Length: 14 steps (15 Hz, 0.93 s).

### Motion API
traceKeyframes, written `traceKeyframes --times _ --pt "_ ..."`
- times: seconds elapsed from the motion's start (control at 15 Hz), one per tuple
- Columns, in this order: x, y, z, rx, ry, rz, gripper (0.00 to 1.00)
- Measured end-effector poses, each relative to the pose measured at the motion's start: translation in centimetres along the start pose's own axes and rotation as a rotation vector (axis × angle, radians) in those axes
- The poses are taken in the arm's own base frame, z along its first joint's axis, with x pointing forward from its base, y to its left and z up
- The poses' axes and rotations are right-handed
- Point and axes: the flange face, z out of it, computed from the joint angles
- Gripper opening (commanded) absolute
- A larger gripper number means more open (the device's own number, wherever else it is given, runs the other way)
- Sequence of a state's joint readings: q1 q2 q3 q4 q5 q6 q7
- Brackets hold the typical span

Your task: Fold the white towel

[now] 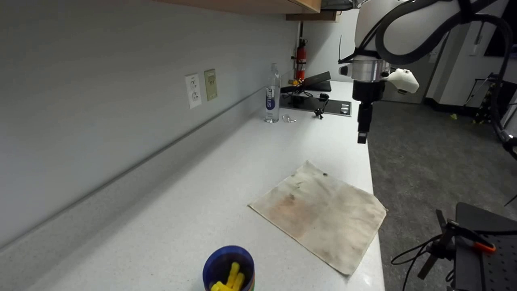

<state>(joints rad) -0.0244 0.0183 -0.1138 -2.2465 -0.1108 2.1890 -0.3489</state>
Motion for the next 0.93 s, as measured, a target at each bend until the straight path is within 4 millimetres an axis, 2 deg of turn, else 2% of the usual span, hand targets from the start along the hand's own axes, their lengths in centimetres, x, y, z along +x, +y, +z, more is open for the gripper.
traceKeyframes --times 0.33,0.4,0.93 --pt "4.4 -0.2 2.4 0.002 -0.027 -0.109 1.0" --pt "4.8 -0.3 2.8 0.002 -0.032 -0.113 1.0" --pt "4.9 -0.2 3.2 0.002 -0.033 -0.112 1.0"
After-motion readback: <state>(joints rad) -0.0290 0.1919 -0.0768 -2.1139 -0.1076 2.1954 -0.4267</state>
